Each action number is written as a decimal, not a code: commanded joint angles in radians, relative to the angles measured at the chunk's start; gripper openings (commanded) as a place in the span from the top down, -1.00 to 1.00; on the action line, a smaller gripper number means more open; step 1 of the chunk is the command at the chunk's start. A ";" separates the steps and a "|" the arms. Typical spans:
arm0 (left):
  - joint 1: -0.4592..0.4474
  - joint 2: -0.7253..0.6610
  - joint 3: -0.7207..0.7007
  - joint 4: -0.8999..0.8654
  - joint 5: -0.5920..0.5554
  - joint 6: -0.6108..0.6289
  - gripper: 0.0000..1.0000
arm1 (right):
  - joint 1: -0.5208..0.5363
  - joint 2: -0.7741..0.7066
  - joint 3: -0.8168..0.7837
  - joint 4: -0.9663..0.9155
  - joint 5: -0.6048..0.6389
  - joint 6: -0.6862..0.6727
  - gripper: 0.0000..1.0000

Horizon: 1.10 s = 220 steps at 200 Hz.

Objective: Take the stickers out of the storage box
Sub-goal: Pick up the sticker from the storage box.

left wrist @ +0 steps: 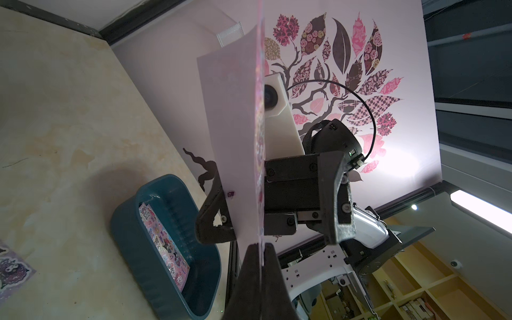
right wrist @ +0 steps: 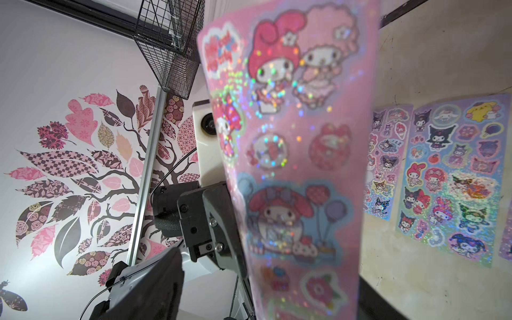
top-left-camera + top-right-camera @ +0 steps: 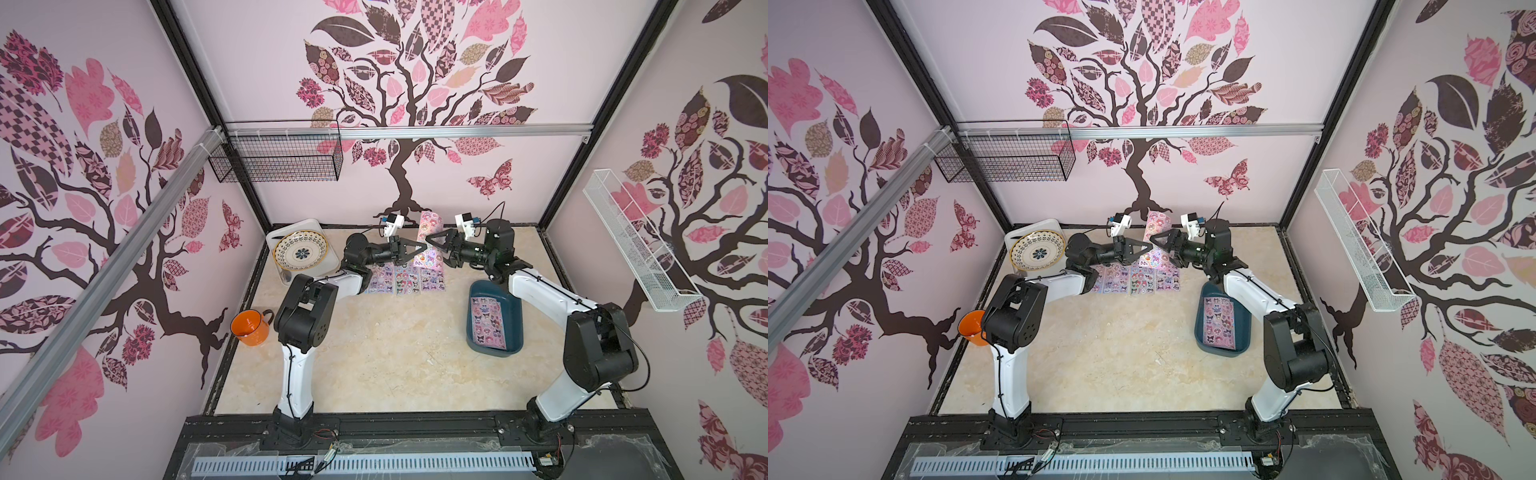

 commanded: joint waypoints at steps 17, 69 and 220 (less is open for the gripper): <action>0.011 0.029 -0.007 0.028 -0.010 -0.002 1.00 | 0.002 -0.058 0.021 0.023 -0.011 0.004 -0.49; 0.011 0.045 0.006 -0.007 0.005 0.017 1.00 | 0.002 -0.062 0.028 -0.052 0.034 -0.052 -0.15; 0.004 0.031 0.024 -0.168 0.030 0.143 1.00 | 0.021 0.005 0.137 -0.414 0.233 -0.300 0.80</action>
